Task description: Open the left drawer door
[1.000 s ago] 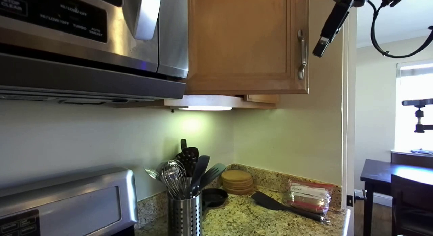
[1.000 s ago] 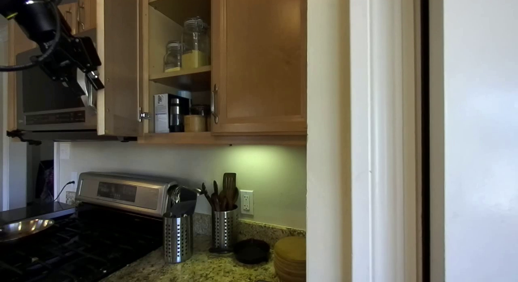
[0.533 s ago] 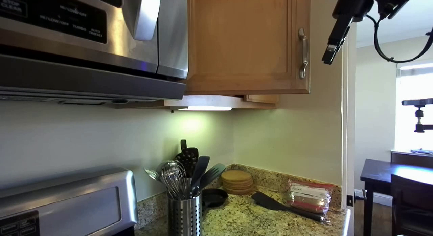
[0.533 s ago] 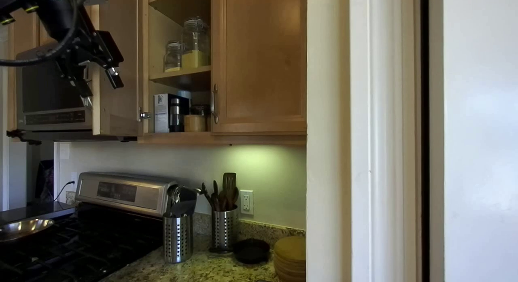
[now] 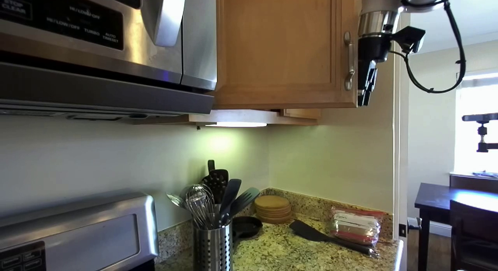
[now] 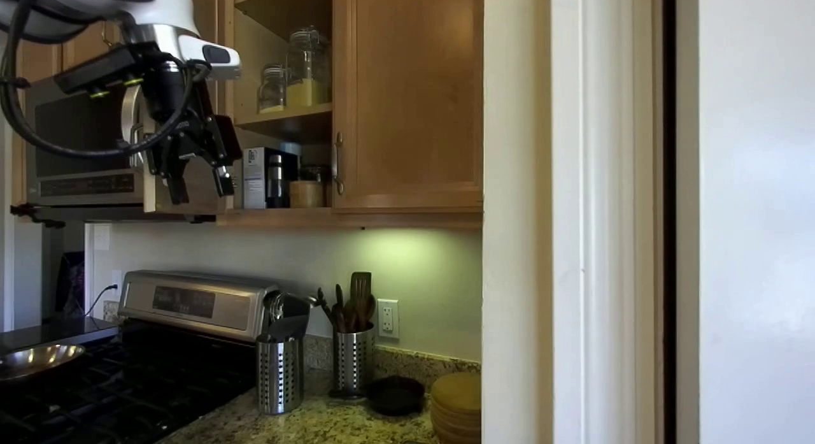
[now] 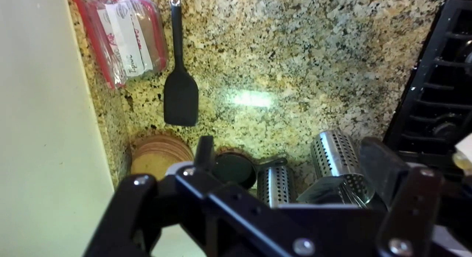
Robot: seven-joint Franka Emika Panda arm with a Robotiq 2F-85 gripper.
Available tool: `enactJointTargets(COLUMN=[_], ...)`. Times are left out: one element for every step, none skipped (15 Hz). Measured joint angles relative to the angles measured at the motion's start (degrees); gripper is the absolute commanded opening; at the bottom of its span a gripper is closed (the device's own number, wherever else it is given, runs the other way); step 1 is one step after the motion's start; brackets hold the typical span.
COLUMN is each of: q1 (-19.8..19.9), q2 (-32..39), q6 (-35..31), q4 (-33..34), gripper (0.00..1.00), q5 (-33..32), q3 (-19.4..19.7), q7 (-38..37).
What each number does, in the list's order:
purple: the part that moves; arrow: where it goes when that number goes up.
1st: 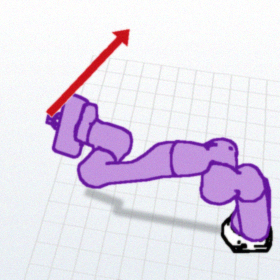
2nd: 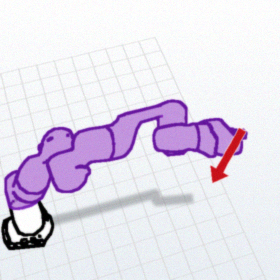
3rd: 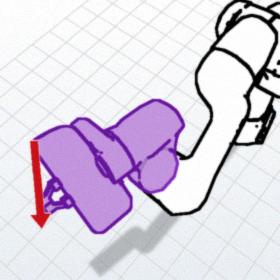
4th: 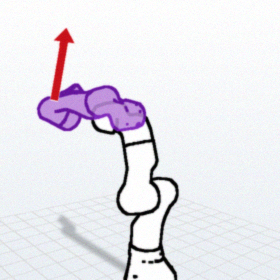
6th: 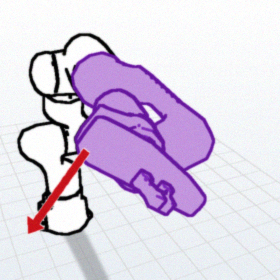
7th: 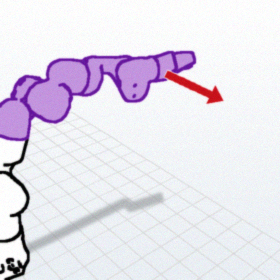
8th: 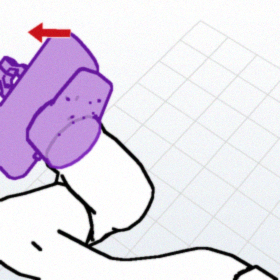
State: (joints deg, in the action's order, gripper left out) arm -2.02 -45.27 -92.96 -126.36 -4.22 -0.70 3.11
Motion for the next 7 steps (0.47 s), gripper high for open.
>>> enactJointTargets(q1=[0.4, 0.6, 0.6, 0.6, 0.6, 0.5, 0.5], q2=[1.5, 2.5, 2.9, 2.8, 2.7, 2.4, 2.3], q6=[0.1, 0.0, -0.1, -0.1, -0.1, -0.1, -0.1], q4=[0.0, 0.0, 0.0, 0.2, 0.3, 0.4, 0.4], gripper=[1.0, 1.0, 1.0, 1.0, 1.0, 1.0, 1.0], q5=[0.0, 0.0, 0.0, 0.0, 0.0, 0.0, 0.0], q3=[0.0, 0.0, 0.0, -0.1, -0.1, -0.2, -0.2], q7=[-0.3, -0.3, -0.3, -0.3, -0.3, -0.3, -0.3])
